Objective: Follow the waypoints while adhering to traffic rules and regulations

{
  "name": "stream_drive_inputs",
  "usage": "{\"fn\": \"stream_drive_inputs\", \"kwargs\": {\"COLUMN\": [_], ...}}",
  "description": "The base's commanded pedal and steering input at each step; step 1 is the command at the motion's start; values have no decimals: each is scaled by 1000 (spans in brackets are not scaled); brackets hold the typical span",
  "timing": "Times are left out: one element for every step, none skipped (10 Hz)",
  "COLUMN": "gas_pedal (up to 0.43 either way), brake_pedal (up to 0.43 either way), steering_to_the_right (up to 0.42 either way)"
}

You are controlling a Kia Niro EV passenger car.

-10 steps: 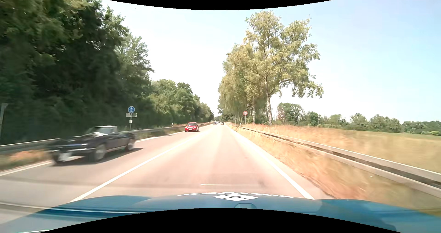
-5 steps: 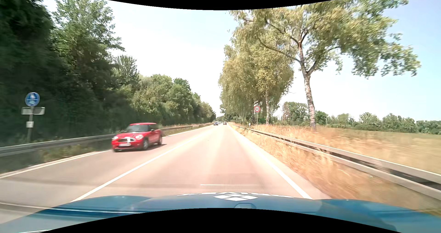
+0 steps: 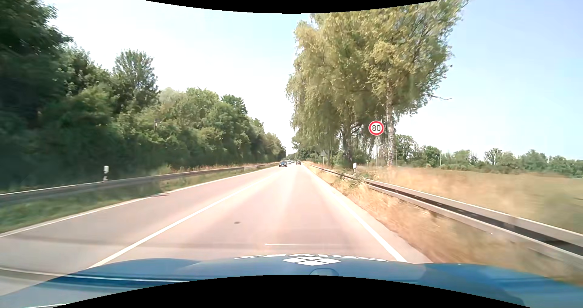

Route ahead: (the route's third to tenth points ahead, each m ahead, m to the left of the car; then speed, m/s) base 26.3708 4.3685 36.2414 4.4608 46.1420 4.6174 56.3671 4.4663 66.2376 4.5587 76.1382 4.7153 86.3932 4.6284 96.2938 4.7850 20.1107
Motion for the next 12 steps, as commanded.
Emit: {"fn": "stream_drive_inputs", "kwargs": {"gas_pedal": [118,130,138,150,150,150,150,150,150,150,150,150], "brake_pedal": [0,0,0,0,0,0,0,0,0,0,0,0], "steering_to_the_right": [-3,-2,-2,-1,-2,-1,-1,-1,-1,-1,-1,-1]}}
